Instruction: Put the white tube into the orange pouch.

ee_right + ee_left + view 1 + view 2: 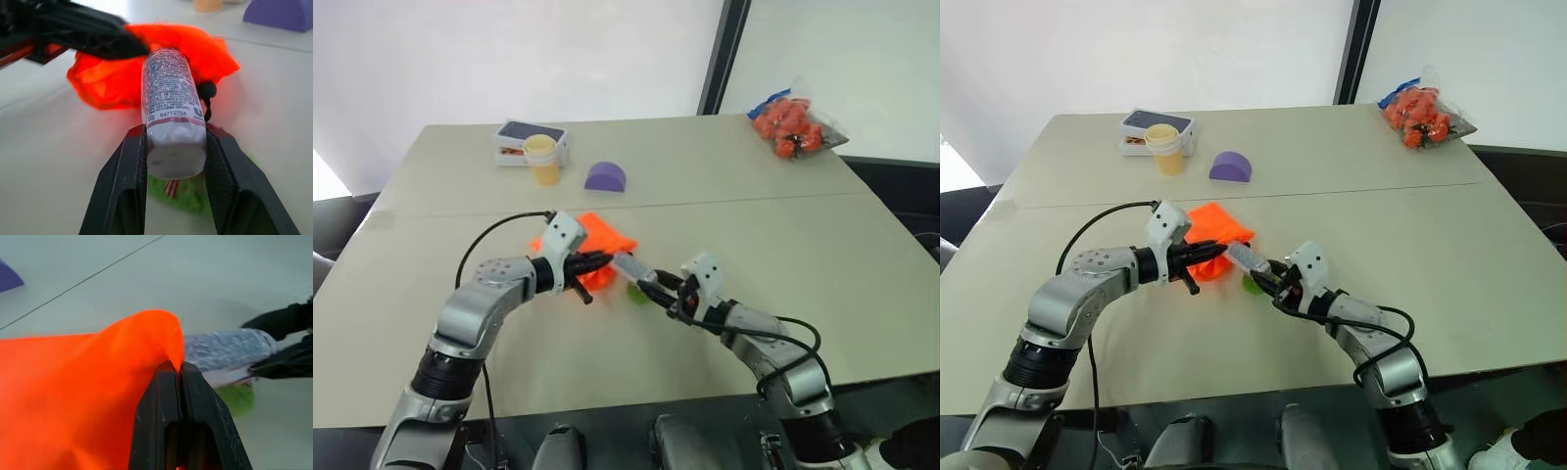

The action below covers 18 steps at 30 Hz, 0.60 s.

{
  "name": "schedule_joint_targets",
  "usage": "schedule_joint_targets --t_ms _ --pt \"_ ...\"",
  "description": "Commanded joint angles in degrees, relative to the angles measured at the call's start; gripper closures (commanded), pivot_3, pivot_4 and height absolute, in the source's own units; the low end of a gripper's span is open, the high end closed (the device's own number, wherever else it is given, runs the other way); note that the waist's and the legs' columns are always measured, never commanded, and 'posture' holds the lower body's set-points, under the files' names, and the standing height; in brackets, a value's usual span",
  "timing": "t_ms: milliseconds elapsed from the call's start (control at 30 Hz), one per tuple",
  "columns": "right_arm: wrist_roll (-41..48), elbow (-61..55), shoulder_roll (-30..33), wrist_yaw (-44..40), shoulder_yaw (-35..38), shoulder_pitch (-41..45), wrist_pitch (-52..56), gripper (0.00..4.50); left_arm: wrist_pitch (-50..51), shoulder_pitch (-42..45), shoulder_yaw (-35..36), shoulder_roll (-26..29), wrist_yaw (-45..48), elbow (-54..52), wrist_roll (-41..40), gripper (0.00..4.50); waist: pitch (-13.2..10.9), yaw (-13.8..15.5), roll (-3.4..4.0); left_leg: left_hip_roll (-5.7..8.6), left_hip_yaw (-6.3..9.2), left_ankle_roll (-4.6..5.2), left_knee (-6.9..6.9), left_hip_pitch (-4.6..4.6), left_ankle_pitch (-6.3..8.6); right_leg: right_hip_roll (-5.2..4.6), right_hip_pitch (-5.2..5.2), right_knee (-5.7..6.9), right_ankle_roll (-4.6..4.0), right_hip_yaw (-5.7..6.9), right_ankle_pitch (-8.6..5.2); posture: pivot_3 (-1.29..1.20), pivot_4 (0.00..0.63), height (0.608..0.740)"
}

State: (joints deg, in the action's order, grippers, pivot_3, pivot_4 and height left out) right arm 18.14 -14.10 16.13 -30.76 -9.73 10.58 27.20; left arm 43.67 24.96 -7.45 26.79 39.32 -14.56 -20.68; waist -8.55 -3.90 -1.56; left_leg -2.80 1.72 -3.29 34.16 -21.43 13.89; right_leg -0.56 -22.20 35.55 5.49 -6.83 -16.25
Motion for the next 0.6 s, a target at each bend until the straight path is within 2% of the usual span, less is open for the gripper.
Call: schedule_joint_targets --t_ms 33,333,600 --pt "-1.22 0.43 -2.73 2.12 -1.12 2.88 -0.47 3.18 0.59 0.11 -1.1 0.34 -0.46 -2.91 0.34 4.5 0.0 0.0 0.0 0.0 0.0 0.0 0.0 -0.01 0.0 0.0 0.0 -0.01 0.01 0.0 0.0 0.0 0.15 0.723" --pt "-5.93 8.82 -10.56 8.97 -3.12 11.51 0.87 3.18 1.61 -2.14 -3.27 1.41 -0.55 -6.02 0.47 4.5 0.0 -0.04 0.0 0.0 0.0 0.0 -0.01 -0.02 0.0 0.0 -0.02 0.01 0.01 0.0 0.0 0.0 0.15 0.723" --pt "-10.85 16.72 -14.88 14.13 -4.03 16.57 1.27 3.18 1.8 -3.36 -3.12 2.8 -0.45 -6.59 0.58 4.5 0.01 -0.1 0.02 0.0 0.0 0.0 -0.01 0.0 0.0 0.0 -0.03 0.05 0.01 0.0 0.01 0.0 0.15 0.723"
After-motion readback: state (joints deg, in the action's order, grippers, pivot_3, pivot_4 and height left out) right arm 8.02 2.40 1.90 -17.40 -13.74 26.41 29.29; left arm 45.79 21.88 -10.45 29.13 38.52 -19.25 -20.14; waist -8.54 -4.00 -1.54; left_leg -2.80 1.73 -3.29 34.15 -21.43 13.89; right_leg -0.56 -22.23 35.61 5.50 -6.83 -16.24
